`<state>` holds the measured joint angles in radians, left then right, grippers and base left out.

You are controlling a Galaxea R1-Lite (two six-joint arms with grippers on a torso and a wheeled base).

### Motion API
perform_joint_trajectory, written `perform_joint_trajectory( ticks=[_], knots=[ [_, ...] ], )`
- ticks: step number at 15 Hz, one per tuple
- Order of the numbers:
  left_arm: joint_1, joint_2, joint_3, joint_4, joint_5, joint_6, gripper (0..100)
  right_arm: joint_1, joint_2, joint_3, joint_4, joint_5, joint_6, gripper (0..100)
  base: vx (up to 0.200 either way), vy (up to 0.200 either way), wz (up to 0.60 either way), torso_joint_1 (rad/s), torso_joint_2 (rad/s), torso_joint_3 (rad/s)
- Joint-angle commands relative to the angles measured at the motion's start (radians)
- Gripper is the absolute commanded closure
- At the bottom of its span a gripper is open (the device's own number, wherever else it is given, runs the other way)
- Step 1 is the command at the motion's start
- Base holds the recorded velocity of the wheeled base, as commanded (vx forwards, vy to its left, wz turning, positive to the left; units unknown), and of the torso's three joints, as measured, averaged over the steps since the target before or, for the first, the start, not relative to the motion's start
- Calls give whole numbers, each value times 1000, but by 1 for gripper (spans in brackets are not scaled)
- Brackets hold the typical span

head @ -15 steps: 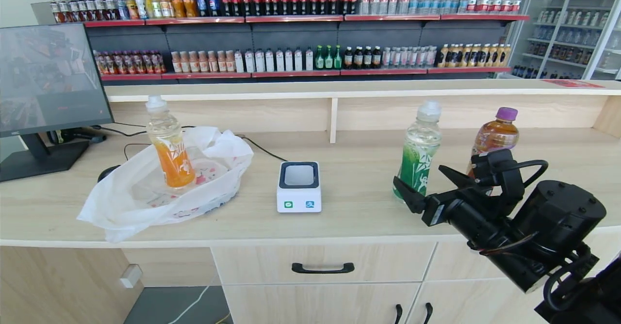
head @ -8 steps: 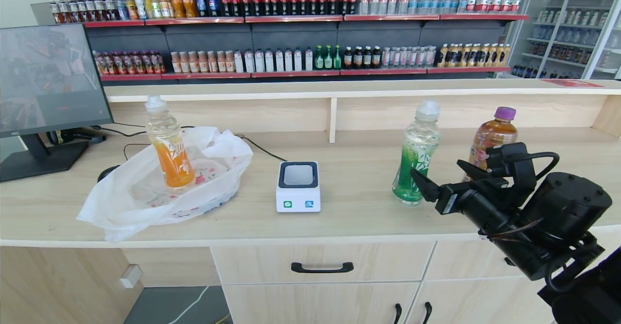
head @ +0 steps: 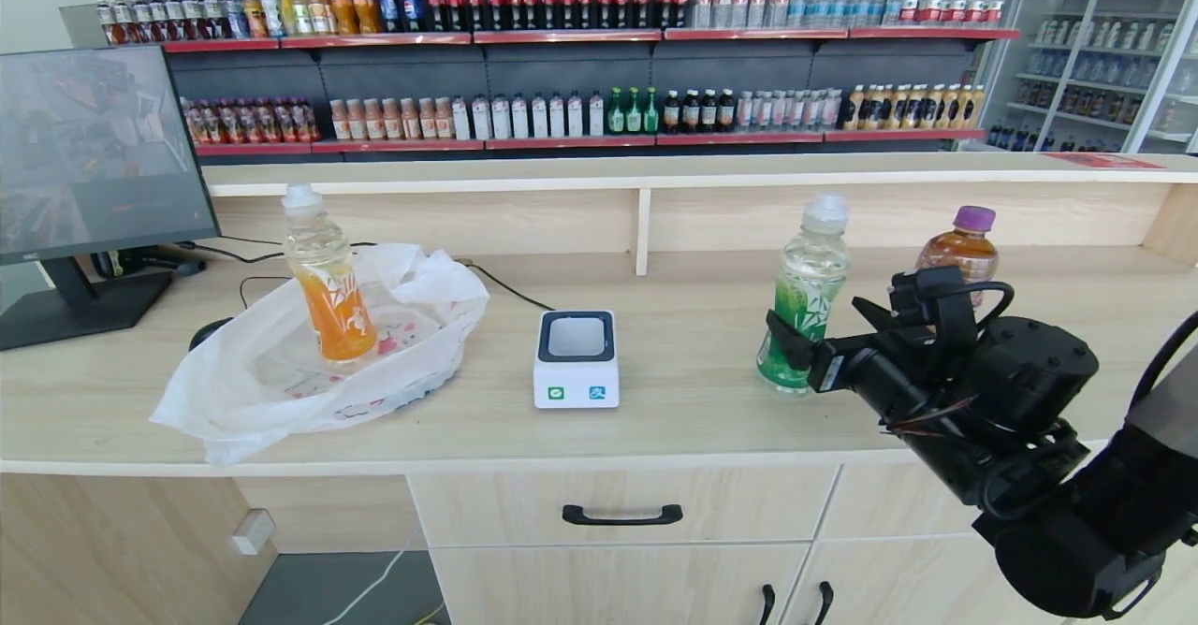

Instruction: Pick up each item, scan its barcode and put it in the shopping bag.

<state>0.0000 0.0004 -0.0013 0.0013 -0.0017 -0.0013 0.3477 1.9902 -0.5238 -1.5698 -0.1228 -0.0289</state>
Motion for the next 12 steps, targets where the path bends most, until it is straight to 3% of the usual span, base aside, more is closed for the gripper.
perform_joint_trajectory(
  ticks=[1, 12],
  knots=[
    [0, 0, 0, 0, 0, 0, 0, -1, 35, -16, -1, 0, 0, 0, 0, 0, 0, 0, 0, 0],
    [0, 0, 0, 0, 0, 0, 0, -18, 171, -222, -1, 0, -2, 0, 0, 0, 0, 0, 0, 0]
  ],
)
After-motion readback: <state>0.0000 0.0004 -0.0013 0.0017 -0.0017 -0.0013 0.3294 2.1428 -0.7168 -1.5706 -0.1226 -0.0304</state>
